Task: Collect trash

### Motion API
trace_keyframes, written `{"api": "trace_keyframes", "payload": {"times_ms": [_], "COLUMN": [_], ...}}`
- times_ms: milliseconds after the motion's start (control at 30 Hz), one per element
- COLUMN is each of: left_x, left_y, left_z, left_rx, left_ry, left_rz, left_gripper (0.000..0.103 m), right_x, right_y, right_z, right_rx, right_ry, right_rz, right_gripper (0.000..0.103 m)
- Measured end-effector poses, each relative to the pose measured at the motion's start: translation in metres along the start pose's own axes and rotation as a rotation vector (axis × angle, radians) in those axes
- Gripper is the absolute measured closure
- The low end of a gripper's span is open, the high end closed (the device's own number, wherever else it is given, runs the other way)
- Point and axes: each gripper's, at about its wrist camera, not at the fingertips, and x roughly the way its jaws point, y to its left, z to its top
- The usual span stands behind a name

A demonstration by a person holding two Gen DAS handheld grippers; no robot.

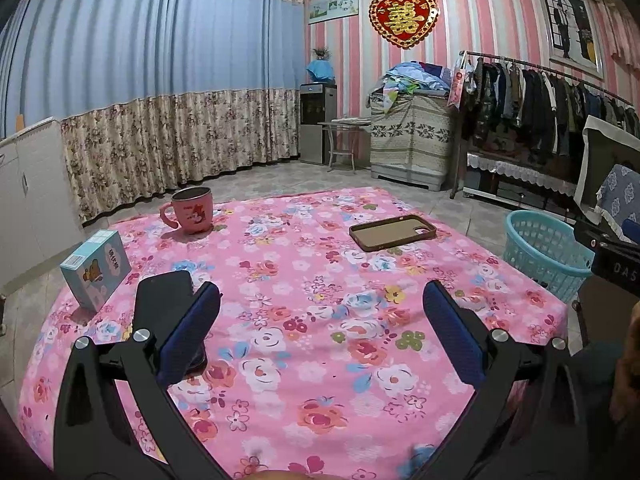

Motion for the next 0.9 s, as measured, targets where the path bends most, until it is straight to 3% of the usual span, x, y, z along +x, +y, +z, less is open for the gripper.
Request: {"api": "trace_keyframes", "payload": {"times_ms": [900], "left_x": [-0.0014], "left_y": [0.002], "left_z": [-0.0011], "left_rx": [0.001], "left_ry": [0.003], "left_rz": [-0.003], "left_gripper": [0.005], "right_x": [-0.0007], "right_y": [0.0005], "right_z": [0.0], "right_rx": [0.002], "right_ry": [-0.001], "right_rz": [0.0], "right_gripper": [0.004]}}
